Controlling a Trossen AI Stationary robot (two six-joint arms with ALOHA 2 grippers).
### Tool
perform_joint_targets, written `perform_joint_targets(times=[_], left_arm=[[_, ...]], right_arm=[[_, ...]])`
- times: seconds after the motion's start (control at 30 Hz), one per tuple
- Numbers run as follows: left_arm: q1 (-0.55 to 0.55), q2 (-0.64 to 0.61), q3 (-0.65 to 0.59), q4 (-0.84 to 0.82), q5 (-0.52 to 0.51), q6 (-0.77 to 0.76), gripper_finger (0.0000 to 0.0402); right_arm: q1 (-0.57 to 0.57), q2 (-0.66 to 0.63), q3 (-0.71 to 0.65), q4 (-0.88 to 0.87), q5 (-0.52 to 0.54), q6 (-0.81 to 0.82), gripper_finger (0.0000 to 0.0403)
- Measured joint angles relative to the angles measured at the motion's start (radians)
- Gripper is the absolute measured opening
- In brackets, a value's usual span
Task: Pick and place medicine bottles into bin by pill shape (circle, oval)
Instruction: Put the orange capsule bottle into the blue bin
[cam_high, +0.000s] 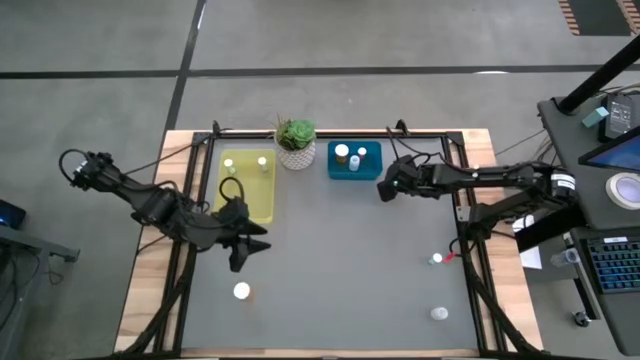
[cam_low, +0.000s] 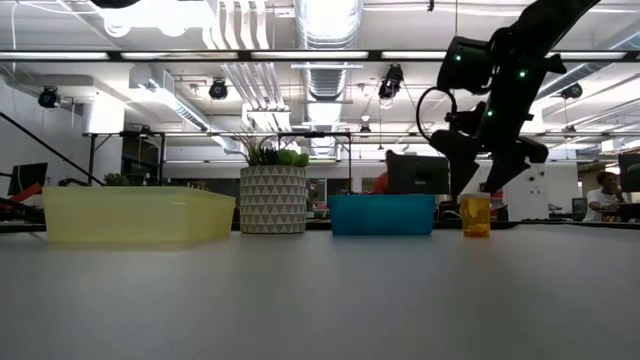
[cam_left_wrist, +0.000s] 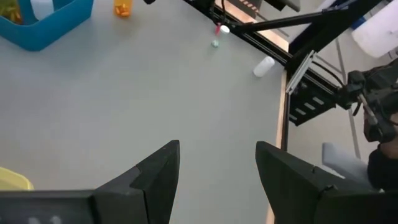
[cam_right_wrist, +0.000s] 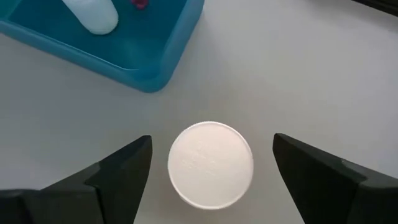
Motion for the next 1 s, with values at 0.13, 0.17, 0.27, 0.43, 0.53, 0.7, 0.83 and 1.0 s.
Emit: perform_joint_targets(times=[0.13, 0.17, 0.27, 0.43, 0.53, 0.7, 0.83, 1.0], left_arm=[[0.000, 0.011, 0.000, 0.000, 0.000, 0.004, 0.0196], [0.000, 0.012, 0.000, 0.000, 0.000, 0.004, 0.0196], [0.000, 0.015, 0.000, 0.000, 0.000, 0.005, 0.0196], [0.000, 0.015, 0.000, 0.000, 0.000, 0.006, 0.0196], [0.000, 0.016, 0.000, 0.000, 0.000, 0.006, 0.0196], [0.000, 0.017, 0.000, 0.000, 0.000, 0.006, 0.0196], [0.000, 0.017, 0.000, 0.000, 0.001, 0.005, 0.0196], [0.000, 0.017, 0.000, 0.000, 0.001, 0.005, 0.0196]], right_arm=[[-0.002, 0.013, 0.000, -0.001, -0.004, 0.000, 0.0322], [-0.002, 0.010, 0.000, -0.001, -0.006, 0.000, 0.0320], [-0.002, -0.003, 0.000, -0.003, -0.021, 0.015, 0.0309], [-0.002, -0.004, 0.000, -0.009, -0.029, 0.025, 0.0302], [-0.002, -0.002, 0.000, -0.013, -0.030, 0.025, 0.0301], [-0.002, -0.002, 0.000, -0.011, -0.029, 0.026, 0.0299], [-0.002, -0.002, 0.000, -0.012, -0.029, 0.035, 0.0298], [-0.002, -0.002, 0.000, -0.012, -0.029, 0.036, 0.0295]])
